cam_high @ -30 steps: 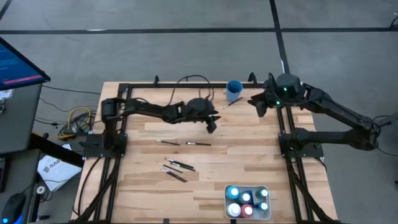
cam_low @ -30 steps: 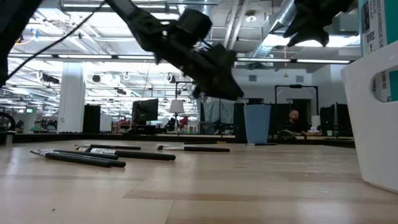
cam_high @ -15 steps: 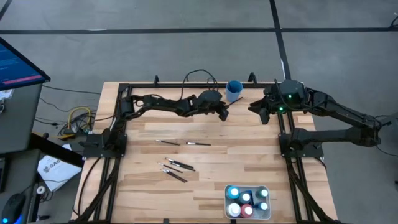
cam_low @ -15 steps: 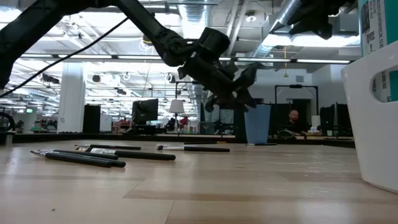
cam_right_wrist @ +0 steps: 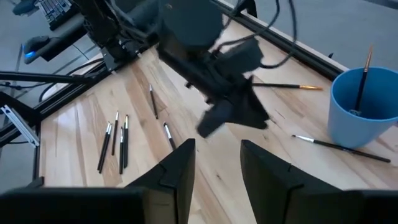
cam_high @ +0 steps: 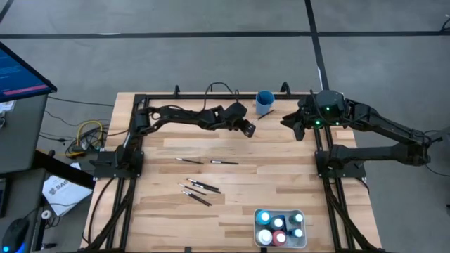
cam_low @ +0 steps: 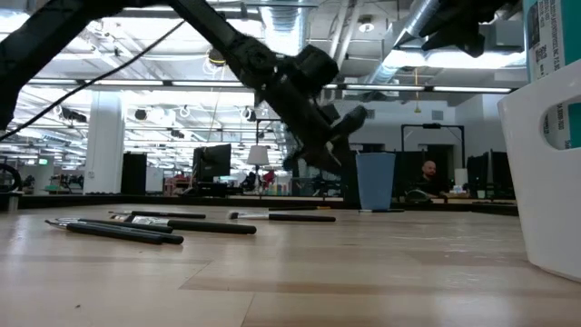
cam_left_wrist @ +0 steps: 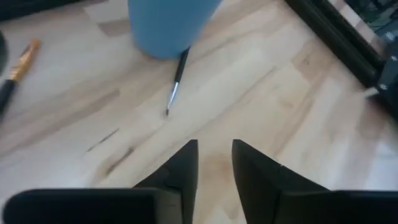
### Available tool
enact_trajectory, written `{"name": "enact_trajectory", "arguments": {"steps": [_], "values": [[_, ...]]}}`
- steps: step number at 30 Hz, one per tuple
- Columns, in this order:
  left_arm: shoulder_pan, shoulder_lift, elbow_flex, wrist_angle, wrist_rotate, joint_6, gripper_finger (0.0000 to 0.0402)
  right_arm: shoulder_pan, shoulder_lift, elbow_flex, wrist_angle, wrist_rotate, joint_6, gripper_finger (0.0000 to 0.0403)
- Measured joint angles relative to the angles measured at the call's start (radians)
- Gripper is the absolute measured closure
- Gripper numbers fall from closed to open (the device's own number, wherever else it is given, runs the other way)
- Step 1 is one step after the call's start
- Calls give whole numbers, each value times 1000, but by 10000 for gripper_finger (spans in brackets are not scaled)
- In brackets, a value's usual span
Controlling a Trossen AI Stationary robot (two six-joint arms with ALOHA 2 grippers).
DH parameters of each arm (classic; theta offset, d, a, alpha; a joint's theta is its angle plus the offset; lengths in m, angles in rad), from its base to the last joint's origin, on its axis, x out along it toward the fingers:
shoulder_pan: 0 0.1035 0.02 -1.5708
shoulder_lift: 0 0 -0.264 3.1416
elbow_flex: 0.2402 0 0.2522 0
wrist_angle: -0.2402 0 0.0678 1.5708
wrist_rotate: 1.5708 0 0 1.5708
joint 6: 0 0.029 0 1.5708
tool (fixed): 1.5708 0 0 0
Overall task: Pick & Place Paint Supplies
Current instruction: Put the orange paintbrush into the blue cup
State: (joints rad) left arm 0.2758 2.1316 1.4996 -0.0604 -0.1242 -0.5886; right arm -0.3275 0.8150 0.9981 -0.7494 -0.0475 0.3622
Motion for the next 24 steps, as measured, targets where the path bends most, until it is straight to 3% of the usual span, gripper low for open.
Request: {"name": "enact_trajectory", "arguments": {"steps": [4,7,12,16,21,24], "values": [[21,-63,14,-67,-12,8,381,0,0,0,2,8,-14,283],[41,-68,13,-65,-36,4,398,0,0,0,2,27,-13,283],[65,-58,18,-74,-11,-58,401,0,0,0,1,29,-14,283],[98,-57,38,-244,26,-63,401,0,1,0,0,29,-21,283],[164,-100,66,-488,-22,29,401,0,1,-9,-3,29,-25,283],[202,-123,37,-501,-33,87,401,1,3,-9,-2,29,-31,283]]}}
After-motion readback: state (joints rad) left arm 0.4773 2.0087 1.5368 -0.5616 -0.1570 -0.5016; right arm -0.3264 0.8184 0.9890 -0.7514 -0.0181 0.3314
